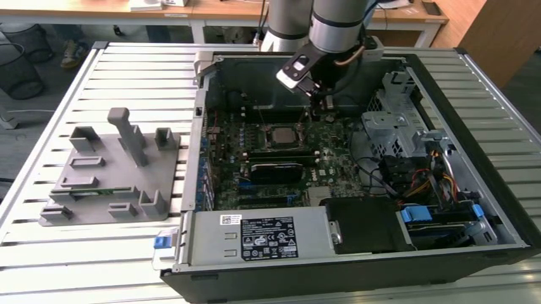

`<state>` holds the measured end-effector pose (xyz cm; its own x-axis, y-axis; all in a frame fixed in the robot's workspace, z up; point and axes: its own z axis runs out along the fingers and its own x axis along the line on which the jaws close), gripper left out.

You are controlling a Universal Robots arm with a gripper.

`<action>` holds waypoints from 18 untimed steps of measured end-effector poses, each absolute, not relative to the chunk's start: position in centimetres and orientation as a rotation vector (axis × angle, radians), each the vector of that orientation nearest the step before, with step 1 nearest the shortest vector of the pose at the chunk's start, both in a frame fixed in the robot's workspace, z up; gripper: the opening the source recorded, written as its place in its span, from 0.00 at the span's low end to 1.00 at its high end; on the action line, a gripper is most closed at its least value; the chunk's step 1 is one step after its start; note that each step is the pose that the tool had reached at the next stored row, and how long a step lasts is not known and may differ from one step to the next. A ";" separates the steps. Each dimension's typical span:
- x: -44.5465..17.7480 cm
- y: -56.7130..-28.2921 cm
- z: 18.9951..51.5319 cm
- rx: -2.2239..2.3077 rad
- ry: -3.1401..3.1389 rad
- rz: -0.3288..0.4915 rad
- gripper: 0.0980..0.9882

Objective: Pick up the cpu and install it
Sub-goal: 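Close the cpu cover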

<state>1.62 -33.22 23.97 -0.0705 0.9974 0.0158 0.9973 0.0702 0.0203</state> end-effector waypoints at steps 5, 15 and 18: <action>1.3 -33.2 24.0 2.140 2.296 0.040 0.01; 0.4 -33.2 23.9 2.140 2.296 0.040 0.01; 0.2 -33.2 23.9 2.140 2.296 0.040 0.01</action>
<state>0.16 -33.21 23.90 -0.0705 0.9974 0.0158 0.9973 0.0702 0.0202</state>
